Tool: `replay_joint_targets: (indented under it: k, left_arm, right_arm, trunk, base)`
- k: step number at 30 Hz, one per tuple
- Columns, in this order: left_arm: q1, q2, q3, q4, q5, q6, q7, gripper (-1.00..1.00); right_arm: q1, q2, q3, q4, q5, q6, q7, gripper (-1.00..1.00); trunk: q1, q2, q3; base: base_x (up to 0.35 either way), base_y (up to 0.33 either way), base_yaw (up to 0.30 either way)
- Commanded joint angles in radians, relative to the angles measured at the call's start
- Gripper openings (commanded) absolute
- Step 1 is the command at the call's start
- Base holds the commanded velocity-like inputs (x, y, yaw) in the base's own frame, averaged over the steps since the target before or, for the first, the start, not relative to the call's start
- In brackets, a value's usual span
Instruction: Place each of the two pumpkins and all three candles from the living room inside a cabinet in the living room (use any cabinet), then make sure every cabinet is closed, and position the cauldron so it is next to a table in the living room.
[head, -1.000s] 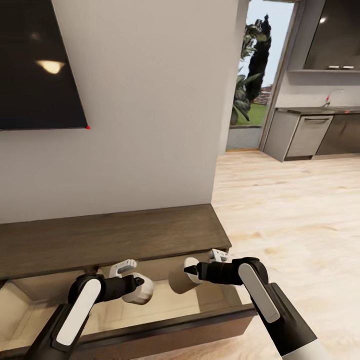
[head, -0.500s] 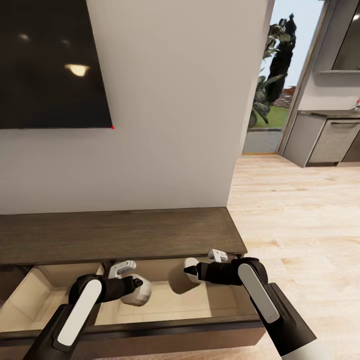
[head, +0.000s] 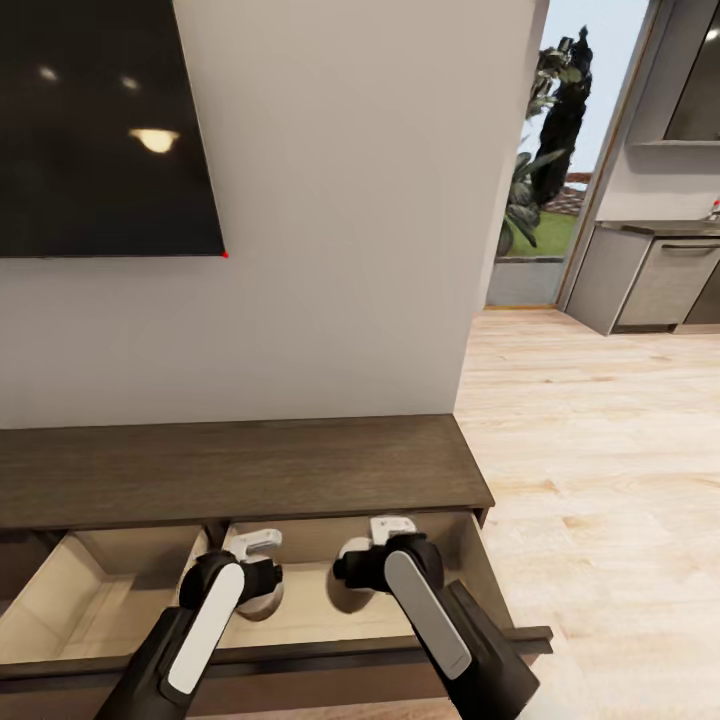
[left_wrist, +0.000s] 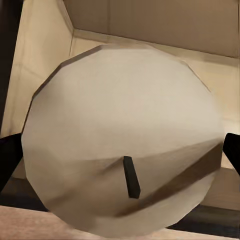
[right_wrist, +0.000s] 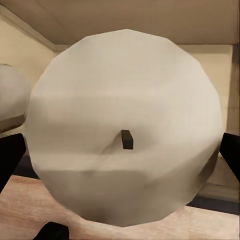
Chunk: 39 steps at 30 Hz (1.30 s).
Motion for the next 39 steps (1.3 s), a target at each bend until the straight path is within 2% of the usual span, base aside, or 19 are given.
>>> replay_joint_targets:
  k: [1,3,9,22,29,39]
  left_arm:
    - [0.000,0.000,-0.012,-0.001,0.006,-0.001,0.010,-1.00]
    - [0.000,0.000,-0.037,-0.003,0.002,-0.004,0.009,-1.00]
    - [0.000,0.000,-0.050,-0.010,0.000,-0.007,0.014,-1.00]
    - [0.000,0.002,-0.044,-0.011,0.001,-0.006,0.010,-1.00]
    - [-0.001,-0.001,-0.047,-0.012,0.010,-0.006,0.008,-1.00]
    - [-0.003,-0.001,-0.046,-0.013,0.001,-0.010,0.008,-1.00]
  right_arm:
    - [-0.001,0.002,0.008,0.002,-0.008,-0.005,-0.019,-1.00]
    - [-0.001,0.004,0.019,0.005,-0.008,-0.012,-0.024,-1.00]
    - [-0.001,0.004,0.026,-0.001,-0.007,-0.027,-0.024,-1.00]
    - [-0.001,0.004,0.026,0.002,-0.007,-0.032,-0.021,-1.00]
    - [-0.001,0.009,0.039,0.001,-0.006,-0.072,-0.020,-1.00]
    - [-0.007,0.014,0.056,0.046,0.006,-0.148,-0.014,-1.00]
  trunk:
    - [0.000,0.000,-0.001]
    - [0.000,0.000,-0.001]
    - [0.000,0.000,-0.001]
    - [0.050,-0.091,-0.042]
    - [0.077,-0.140,-0.064]
    - [0.115,-0.210,-0.095]
  base:
    - [0.000,0.000,0.000]
    - [0.000,0.000,0.000]
    - [0.000,0.000,0.000]
    - [0.000,0.000,0.000]
    - [0.000,0.000,0.000]
    - [0.000,0.000,0.000]
